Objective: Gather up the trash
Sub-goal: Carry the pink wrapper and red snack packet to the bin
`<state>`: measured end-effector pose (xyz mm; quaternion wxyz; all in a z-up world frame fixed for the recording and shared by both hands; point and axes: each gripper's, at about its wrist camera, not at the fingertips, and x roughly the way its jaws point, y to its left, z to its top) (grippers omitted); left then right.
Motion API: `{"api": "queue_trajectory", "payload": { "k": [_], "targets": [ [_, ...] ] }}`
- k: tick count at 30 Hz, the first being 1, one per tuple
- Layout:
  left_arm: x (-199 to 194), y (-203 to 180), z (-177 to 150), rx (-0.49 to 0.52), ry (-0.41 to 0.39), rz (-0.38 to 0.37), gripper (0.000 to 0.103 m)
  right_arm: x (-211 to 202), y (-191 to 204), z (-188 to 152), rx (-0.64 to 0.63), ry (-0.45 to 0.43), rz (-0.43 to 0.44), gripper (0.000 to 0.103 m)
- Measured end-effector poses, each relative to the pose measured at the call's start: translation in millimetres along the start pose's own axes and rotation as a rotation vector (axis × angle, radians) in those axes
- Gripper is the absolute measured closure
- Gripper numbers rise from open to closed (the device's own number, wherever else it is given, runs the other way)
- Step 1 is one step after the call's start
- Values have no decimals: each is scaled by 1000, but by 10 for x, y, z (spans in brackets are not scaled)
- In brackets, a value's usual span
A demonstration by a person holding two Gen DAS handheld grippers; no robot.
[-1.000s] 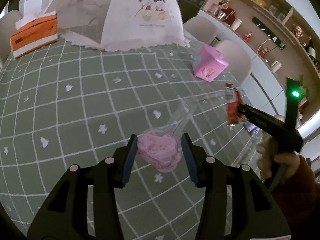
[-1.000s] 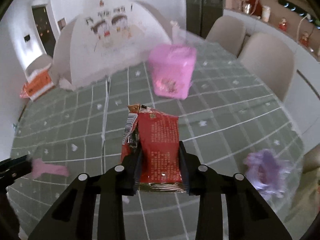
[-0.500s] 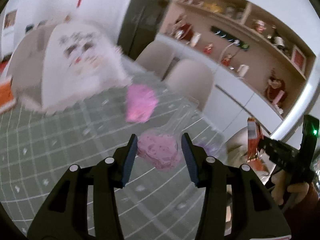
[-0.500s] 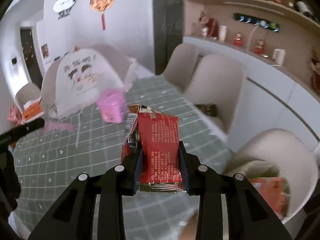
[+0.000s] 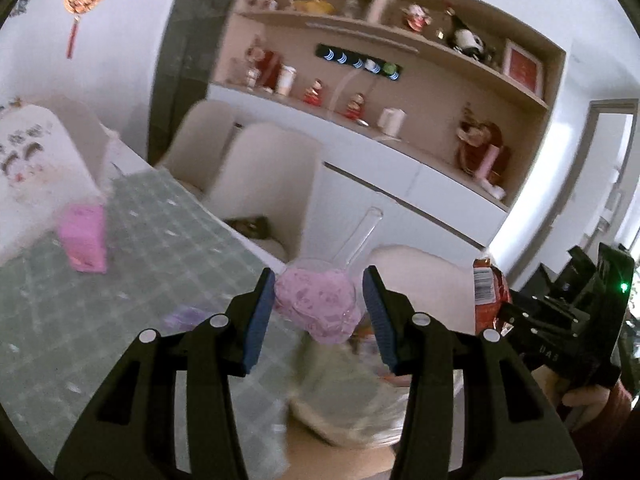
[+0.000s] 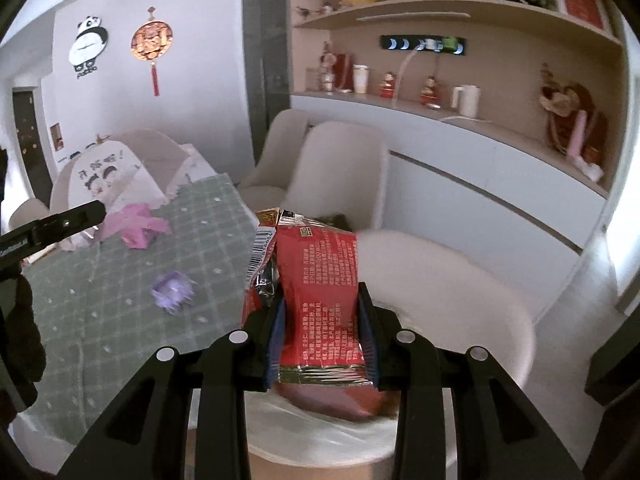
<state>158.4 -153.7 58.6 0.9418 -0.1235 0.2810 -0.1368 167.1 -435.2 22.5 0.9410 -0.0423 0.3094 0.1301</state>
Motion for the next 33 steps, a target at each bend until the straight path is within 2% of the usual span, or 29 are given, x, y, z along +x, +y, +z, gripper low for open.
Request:
{"api": "queue_trajectory", "payload": {
  "k": [4, 7, 13, 15, 17, 21, 26, 33],
  "targets": [
    [389, -357, -134, -4, 57, -42, 60, -90, -491, -176, 34, 3, -32, 71],
    [762, -532, -252, -31, 132, -66, 60, -117, -752, -241, 78, 9, -32, 71],
    [1242, -741, -405, -52, 225, -93, 60, -34, -1004, -285, 114, 24, -21, 71],
    [1284, -728, -449, -68, 239, -89, 54, 0, -1038, -323, 121, 28, -6, 71],
    [1296, -717, -461, -92, 248, -103, 42, 53, -1054, -352, 127, 34, 10, 71],
    [1211, -669, -481, -116, 259, -105, 33, 220, -1084, -379, 147, 52, 44, 70],
    [925, -514, -574, -153, 234, 3, 27, 493, -931, -395, 154, 100, 130, 70],
    [253, -236, -954, -201, 211, 193, 21, 1178, -509, -438, 94, 239, 227, 70]
  ]
}}
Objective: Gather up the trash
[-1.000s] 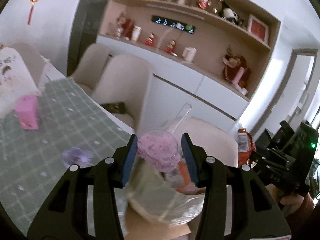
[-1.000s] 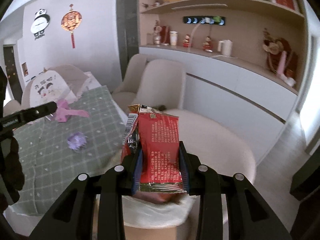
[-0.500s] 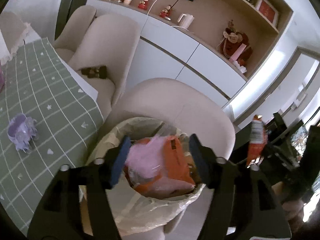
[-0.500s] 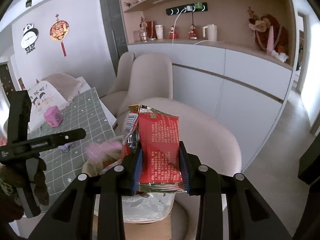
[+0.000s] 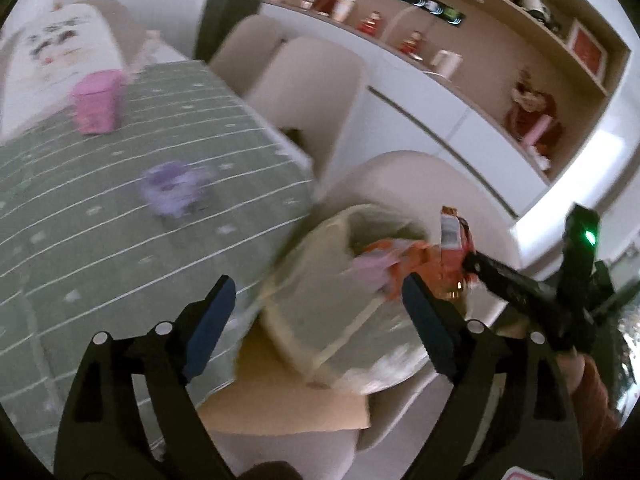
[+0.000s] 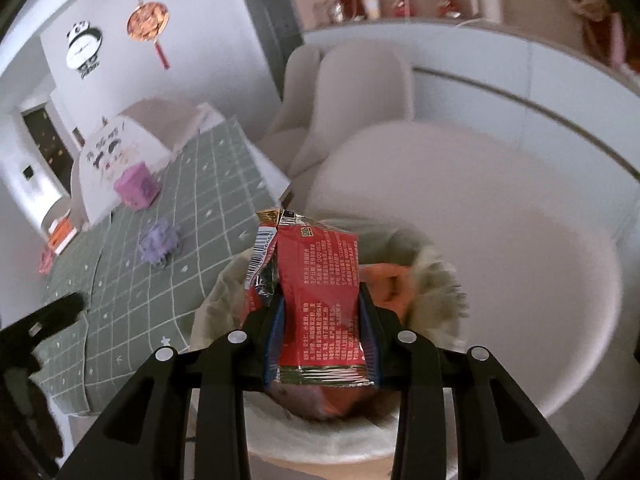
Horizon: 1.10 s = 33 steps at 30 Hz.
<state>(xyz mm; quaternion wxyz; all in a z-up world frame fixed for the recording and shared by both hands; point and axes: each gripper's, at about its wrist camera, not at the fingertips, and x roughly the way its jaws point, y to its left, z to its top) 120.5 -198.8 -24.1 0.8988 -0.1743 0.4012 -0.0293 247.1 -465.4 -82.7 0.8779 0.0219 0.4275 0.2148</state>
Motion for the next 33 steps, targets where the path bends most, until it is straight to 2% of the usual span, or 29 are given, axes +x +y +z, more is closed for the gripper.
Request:
{"api": "queue_trajectory", "payload": {
  "k": [6, 12, 15, 16, 18, 25, 29, 33],
  "targets": [
    [-417, 467, -143, -36, -37, 107, 20, 594, 239, -5, -45, 103, -66, 70],
    [-614, 917, -126, -44, -50, 134, 20, 772, 219, -121, 41, 200, -116, 70],
    [-591, 1119, -111, -47, -34, 120, 20, 734, 251, -192, 79, 213, -112, 67],
    [-562, 1180, -99, -42, -26, 111, 20, 722, 271, -211, 85, 217, -120, 62],
    [-511, 1286, -93, -40, -13, 87, 20, 686, 351, -284, 79, 234, -175, 57],
    [-299, 1506, -52, -22, 40, -9, 20, 379, 430, -414, 133, 210, -297, 57],
    [-289, 1523, -42, -6, 42, -36, 20, 166, 475, -452, 140, 191, -315, 57],
    [-381, 1498, -49, -10, 19, -26, 20, -70, 552, -479, 141, 132, -287, 57]
  ]
}}
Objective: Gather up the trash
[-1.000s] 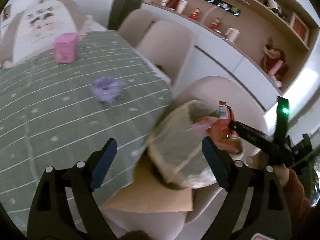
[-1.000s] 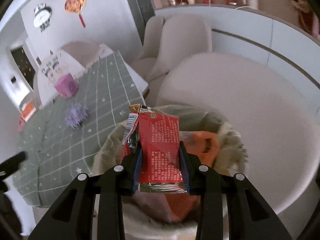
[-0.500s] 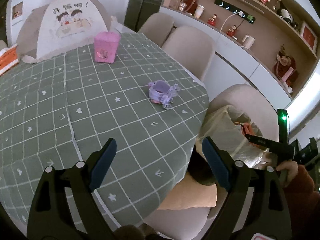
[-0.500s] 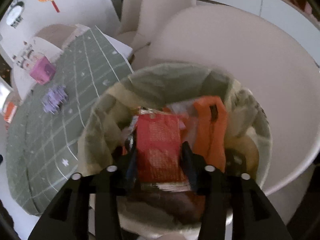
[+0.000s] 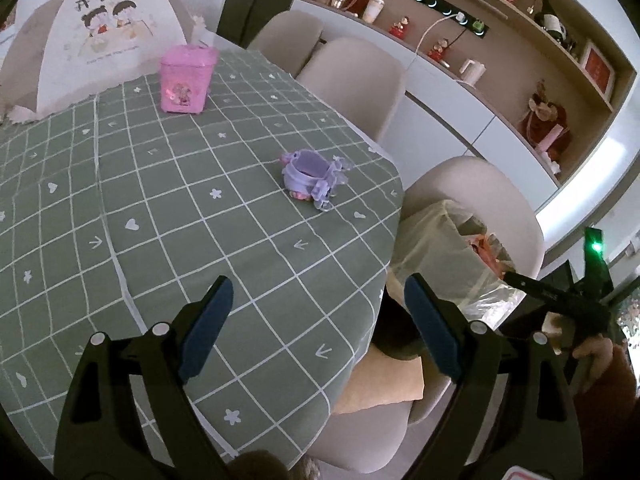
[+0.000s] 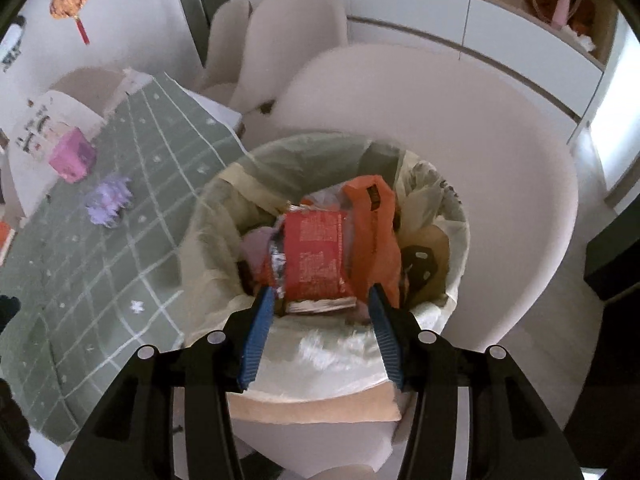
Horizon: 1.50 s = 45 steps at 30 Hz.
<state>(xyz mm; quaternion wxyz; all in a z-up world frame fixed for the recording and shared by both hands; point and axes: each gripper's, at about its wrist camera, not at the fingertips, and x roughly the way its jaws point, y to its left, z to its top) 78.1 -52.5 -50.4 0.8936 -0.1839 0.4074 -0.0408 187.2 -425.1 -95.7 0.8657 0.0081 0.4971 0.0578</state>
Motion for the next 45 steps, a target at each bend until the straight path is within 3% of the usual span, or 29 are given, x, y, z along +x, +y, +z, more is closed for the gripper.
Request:
{"api": "queue_trajectory", "payload": {
  "k": [8, 15, 18, 24, 32, 45],
  "targets": [
    [-526, -416, -241, 72, -163, 132, 20, -669, 9, -257, 15, -212, 178, 57],
    [-1052, -1003, -673, 120, -305, 279, 20, -1192, 144, -703, -133, -311, 285, 56],
    [-1180, -1214, -896, 133, -330, 347, 20, -1371, 172, -922, -203, -341, 293, 56],
    [-1355, -1444, -1268, 121, -341, 399, 20, -1597, 169, -1322, -261, -363, 321, 56],
    [-1441, -1578, -1524, 131, -329, 398, 20, -1792, 115, -1608, -296, -424, 283, 57],
    [-1469, -1685, -1631, 136, -323, 383, 20, -1864, 55, -1679, -293, -433, 298, 56]
  ]
}}
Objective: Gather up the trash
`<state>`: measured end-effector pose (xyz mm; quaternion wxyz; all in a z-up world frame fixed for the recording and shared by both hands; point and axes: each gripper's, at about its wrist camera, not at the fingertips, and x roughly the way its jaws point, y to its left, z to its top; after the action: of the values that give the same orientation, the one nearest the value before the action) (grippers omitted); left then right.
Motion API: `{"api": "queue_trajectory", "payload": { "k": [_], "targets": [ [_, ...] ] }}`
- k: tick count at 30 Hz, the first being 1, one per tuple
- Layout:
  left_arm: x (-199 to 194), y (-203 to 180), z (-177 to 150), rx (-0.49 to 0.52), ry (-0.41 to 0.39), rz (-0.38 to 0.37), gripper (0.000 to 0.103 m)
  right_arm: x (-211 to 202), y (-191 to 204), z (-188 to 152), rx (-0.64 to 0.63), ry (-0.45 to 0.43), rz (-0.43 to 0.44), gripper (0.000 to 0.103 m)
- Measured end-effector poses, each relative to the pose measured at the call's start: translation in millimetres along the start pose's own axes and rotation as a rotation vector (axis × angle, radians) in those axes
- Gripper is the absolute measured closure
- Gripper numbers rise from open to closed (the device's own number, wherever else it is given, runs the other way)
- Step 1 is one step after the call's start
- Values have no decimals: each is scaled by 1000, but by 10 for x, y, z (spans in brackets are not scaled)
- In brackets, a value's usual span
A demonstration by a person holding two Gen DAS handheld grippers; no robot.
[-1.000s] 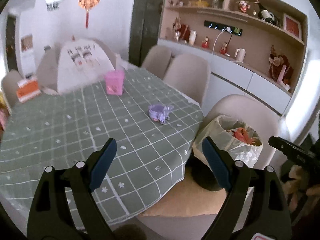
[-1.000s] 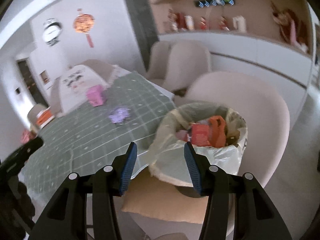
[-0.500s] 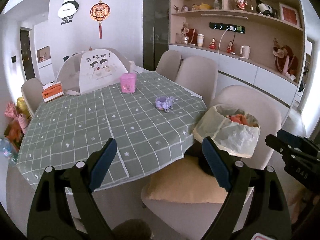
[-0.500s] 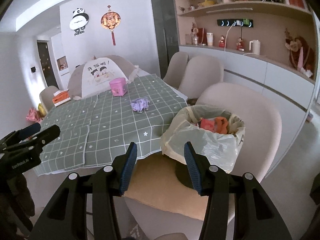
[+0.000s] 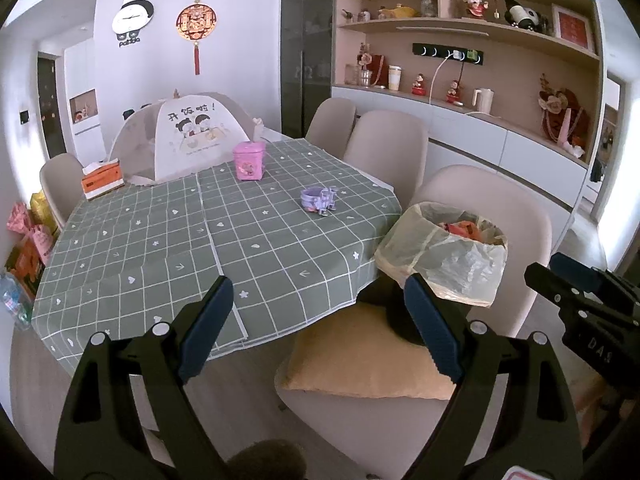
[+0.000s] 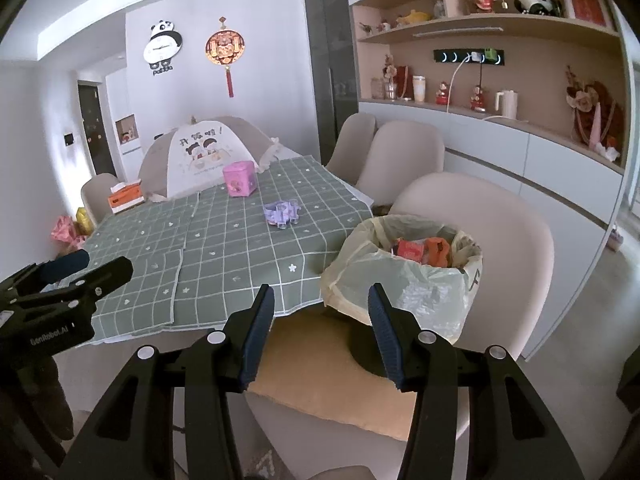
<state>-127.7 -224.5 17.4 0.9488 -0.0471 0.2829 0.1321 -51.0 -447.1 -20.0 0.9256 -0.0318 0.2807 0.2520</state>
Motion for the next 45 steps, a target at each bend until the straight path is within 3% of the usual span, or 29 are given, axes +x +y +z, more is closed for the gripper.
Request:
{"api": "queue_trajectory", "payload": {
  "k": [45],
  "targets": [
    [25, -73, -6, 6, 12, -18, 20, -42, 4, 65, 12, -8, -22, 56]
  ]
}}
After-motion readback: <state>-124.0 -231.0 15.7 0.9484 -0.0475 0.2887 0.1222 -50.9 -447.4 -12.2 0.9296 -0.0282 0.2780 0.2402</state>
